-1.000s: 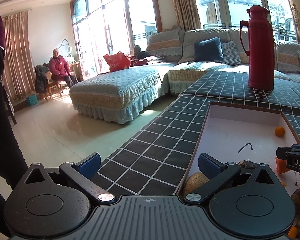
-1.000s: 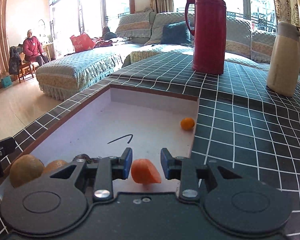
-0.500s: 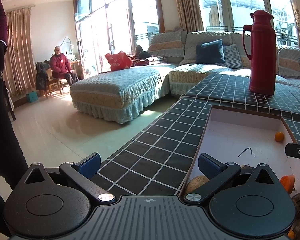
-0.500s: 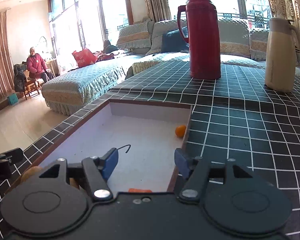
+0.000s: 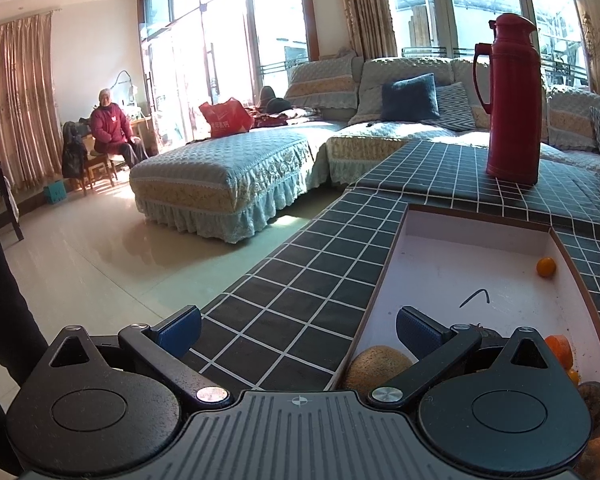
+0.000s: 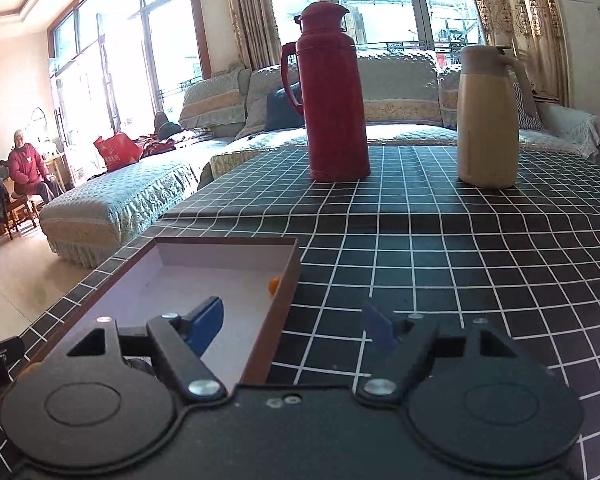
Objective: Organize fruits
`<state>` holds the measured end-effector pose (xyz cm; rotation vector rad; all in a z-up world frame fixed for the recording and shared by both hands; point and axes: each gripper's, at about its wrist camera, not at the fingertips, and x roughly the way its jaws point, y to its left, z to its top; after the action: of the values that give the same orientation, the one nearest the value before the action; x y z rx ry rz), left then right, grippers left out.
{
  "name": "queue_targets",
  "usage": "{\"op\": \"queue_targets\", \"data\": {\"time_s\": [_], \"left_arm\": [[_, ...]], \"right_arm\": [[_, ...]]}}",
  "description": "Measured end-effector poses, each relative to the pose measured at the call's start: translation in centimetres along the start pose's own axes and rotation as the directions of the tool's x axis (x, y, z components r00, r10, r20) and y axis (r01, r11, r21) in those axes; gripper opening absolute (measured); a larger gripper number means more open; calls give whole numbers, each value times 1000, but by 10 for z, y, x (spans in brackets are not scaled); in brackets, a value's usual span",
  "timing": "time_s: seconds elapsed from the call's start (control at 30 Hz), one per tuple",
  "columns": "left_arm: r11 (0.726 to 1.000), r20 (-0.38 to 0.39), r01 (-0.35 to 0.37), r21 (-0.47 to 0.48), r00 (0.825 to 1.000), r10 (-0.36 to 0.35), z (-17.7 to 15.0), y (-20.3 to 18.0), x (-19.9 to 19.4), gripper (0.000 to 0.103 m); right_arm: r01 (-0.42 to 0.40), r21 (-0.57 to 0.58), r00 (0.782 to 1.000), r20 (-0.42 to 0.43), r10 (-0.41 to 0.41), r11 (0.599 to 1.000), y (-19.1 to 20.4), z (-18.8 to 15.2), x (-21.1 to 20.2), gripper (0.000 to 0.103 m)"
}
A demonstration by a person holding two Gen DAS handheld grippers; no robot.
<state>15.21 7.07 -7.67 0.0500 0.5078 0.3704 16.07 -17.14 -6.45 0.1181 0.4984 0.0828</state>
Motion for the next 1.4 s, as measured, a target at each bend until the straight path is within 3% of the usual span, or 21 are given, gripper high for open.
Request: {"op": "queue_targets", "data": {"time_s": [0.07,0.23,0.73,1.2,1.4], "left_arm": [[1000,7,5,12,1000,-5,0,-6,-3,103],[998,-8,51,34,999,-51,-1,-23,-10,103],[964,-66,242,108,970,-236,-4,-78,-52,103],[928,-68,330,170,944,-323,-12,-94,-83,103],[928,-86,336,160,941,-326,-13,-99,-77,103]], "right_arm": [[16,3,1000,-8,-16,1000,-2,-3,-4,81],[43,35,999,0,-43,998,-10,-10,-21,101],[149,67,988,26,-151,987,-40,-33,-81,103],[197,84,980,23,-200,977,-46,-45,-93,103],[205,91,978,14,-207,974,-48,-47,-88,103]]}}
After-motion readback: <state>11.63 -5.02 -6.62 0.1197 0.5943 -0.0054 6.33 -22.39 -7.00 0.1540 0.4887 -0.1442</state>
